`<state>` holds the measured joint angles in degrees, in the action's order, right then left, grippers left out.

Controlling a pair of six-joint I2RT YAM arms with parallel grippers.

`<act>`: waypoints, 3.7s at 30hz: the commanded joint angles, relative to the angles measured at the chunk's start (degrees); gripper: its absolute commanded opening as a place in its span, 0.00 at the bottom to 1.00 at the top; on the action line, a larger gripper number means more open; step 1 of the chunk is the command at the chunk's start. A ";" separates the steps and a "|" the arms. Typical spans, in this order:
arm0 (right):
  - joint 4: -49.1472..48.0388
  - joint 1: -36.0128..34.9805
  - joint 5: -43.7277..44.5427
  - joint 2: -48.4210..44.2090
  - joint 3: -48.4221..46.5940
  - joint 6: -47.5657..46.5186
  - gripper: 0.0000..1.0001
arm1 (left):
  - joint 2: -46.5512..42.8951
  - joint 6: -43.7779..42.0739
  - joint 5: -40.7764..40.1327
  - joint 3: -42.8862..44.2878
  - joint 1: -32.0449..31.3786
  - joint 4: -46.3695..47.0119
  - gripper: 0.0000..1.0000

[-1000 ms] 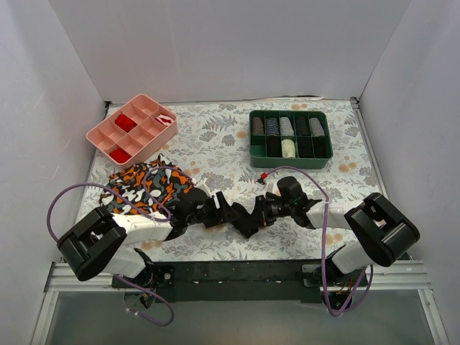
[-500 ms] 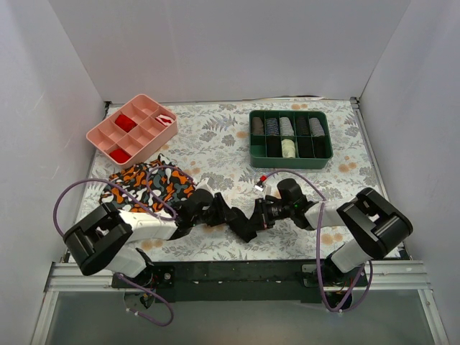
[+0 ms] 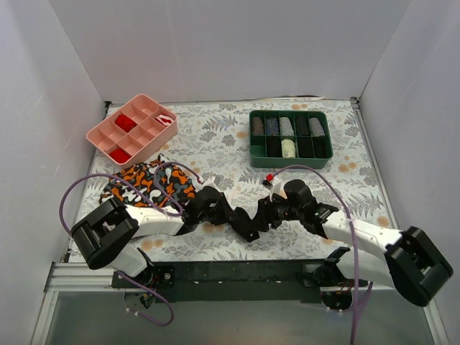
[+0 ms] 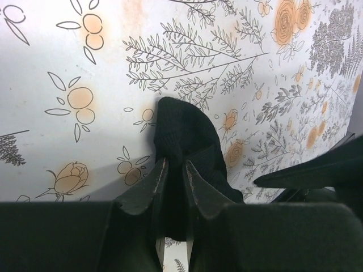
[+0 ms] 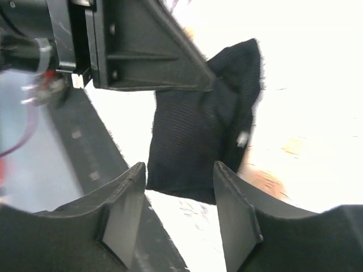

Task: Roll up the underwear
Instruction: Roll the underwear to the center of the board.

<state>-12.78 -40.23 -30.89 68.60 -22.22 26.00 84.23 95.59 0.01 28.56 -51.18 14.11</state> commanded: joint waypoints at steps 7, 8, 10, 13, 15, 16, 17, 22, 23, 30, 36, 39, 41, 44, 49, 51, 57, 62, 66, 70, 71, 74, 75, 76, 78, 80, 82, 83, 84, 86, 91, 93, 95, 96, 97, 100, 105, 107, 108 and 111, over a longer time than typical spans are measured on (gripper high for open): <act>22.88 -17.67 38.61 -12.53 -8.89 -10.79 0.61 | 0.50 -0.93 1.83 6.86 -0.50 -13.74 0.06; 23.23 -21.35 40.63 -11.83 -9.59 -10.97 0.61 | 0.85 -0.59 1.83 7.47 -0.50 -15.50 0.06; 23.50 -24.45 45.12 -8.85 -11.61 -11.23 0.62 | 1.38 -0.23 1.48 9.05 -0.50 -18.05 0.06; 23.58 -29.63 48.82 -4.37 -14.50 -11.93 0.62 | 1.91 -0.23 1.22 9.68 -0.41 -18.94 0.06; 24.37 -32.97 51.54 -1.90 -16.18 -12.29 0.63 | 2.26 -0.58 1.22 9.68 -0.50 -19.03 0.06; 24.72 -33.77 52.33 0.55 -17.67 -12.37 0.63 | 2.52 -0.49 1.22 9.59 -0.50 -19.03 0.06; 25.08 -34.99 53.82 1.62 -18.12 -12.38 0.63 | 2.52 -0.41 1.13 9.59 -0.41 -18.94 0.06; 24.73 -36.24 56.29 6.63 -18.92 -11.50 0.63 | 2.35 -0.58 1.22 9.41 -0.50 -19.03 0.06; 24.64 -36.32 56.90 7.07 -18.65 -11.32 0.63 | 2.43 -0.67 1.22 9.41 -0.50 -19.03 0.06; 22.80 -36.33 56.65 8.31 -16.64 -8.86 0.39 | 2.52 -0.76 1.31 9.15 -0.50 -19.03 0.06; 19.37 -36.15 53.22 5.94 -13.56 -6.75 0.12 | 0.60 -0.06 0.69 8.18 -0.50 -18.24 0.10; 17.62 -34.75 48.92 4.80 -11.36 -4.65 0.09 | -1.07 0.38 -1.22 7.39 -0.41 -18.33 0.25; 15.08 -32.29 44.55 3.74 -8.64 -2.72 0.08 | -3.45 0.65 -2.91 6.60 -0.41 -18.50 0.36; 10.08 -27.73 37.96 1.28 -3.82 1.06 0.07 | -7.40 1.09 -5.36 5.55 -0.50 -19.21 0.50; 2.94 -21.31 31.25 -2.67 2.52 6.68 0.07 | -13.64 1.35 -6.69 2.91 -0.41 -17.54 0.60; 1.44 -19.72 27.74 -3.38 4.11 7.75 0.07 | -15.93 0.92 -6.25 1.16 -0.50 -15.27 0.63; -1.20 -14.19 21.67 -2.68 6.48 11.79 0.06 | -16.12 0.30 -3.89 -2.54 -0.41 -5.78 0.64; -3.92 -8.12 15.18 -2.50 9.47 14.08 0.07 | -14.62 -0.76 -2.91 -4.30 -1.03 -2.51 0.64; -4.27 -5.57 12.71 -0.75 9.74 14.87 0.07 | -14.09 -1.37 -2.47 -5.09 -1.29 -0.40 0.64; -6.03 -3.90 9.72 2.06 9.74 15.31 0.07 | -12.51 -1.63 -2.21 -4.65 -1.90 0.83 0.65; -6.73 -3.89 8.67 2.68 9.82 15.40 0.07 | -11.55 -1.72 -2.12 -4.21 -1.99 1.01 0.65; -8.05 -3.80 7.52 5.14 9.47 15.66 0.07 | -9.00 -2.08 -2.12 -3.51 -3.14 1.54 0.65; -8.05 -3.72 7.52 6.19 9.21 15.57 0.06 | -8.38 -1.99 -2.12 -3.16 -3.75 1.62 0.65; -8.05 -3.72 7.43 6.54 9.04 15.49 0.06 | -7.85 -1.90 -2.12 -3.07 -3.93 1.71 0.65; -8.14 -3.46 7.43 7.43 9.03 15.57 0.06 | -6.71 -0.85 -2.82 -3.24 -4.45 1.62 0.65; -8.32 -3.37 7.51 7.52 9.21 15.84 0.06 | -6.36 0.29 -3.61 -3.77 -4.54 2.06 0.66; -8.49 -3.28 7.34 7.43 9.47 15.92 0.06 | -5.83 0.56 -4.58 -3.95 -4.63 2.41 0.66; -8.32 -3.19 7.17 7.51 9.47 16.10 0.06 | -5.74 0.56 -4.76 -3.86 -4.63 3.11 0.66; -8.41 -3.19 6.99 7.52 9.56 16.10 0.06 | -5.13 0.47 -5.28 -3.51 -4.63 3.38 0.67; -8.84 -3.02 6.38 7.86 9.82 16.10 0.06 | -4.08 -0.05 -5.20 -2.63 -4.63 4.17 0.67; -9.90 -2.49 4.10 9.27 10.09 15.31 0.06 | 1.36 -1.02 -4.67 -0.17 -5.33 5.22 0.66; -10.69 -2.40 3.48 9.80 10.09 14.96 0.06 | 2.69 -0.67 -4.58 -0.52 -5.68 7.33 0.66; -10.95 -2.22 3.30 9.80 10.35 14.96 0.07 | 4.62 -0.06 -4.49 -0.43 -6.04 8.30 0.60; -10.69 -1.96 3.30 9.80 10.35 14.87 0.07 | 5.15 0.29 -4.49 -0.26 -6.13 7.87 0.58; -10.52 -1.87 3.47 9.71 10.44 14.70 0.07 | 5.59 0.47 -4.41 -0.08 -6.21 7.52 0.55; -8.68 -1.70 4.61 8.75 10.35 13.30 0.08 | 5.69 1.26 -5.37 -0.43 -6.65 6.28 0.39; -4.19 -1.70 6.81 6.64 8.60 10.57 0.09 | 3.15 1.26 -6.69 -1.05 -6.92 3.21 0.18; -1.91 -1.70 7.34 6.64 7.63 8.30 0.10 | 2.35 0.91 -7.04 -0.78 -6.92 0.94 0.12; -1.12 -1.70 7.25 6.72 7.11 7.23 0.11 | 1.56 0.74 -6.87 -0.09 -6.92 -0.04 0.11; 2.40 -1.78 7.69 5.15 4.47 3.37 0.24 | 0.42 0.39 -6.69 1.50 -6.92 -5.74 0.04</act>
<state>-24.05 -42.02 -27.83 74.15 -16.51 37.69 87.02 97.54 -6.24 28.60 -57.52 19.75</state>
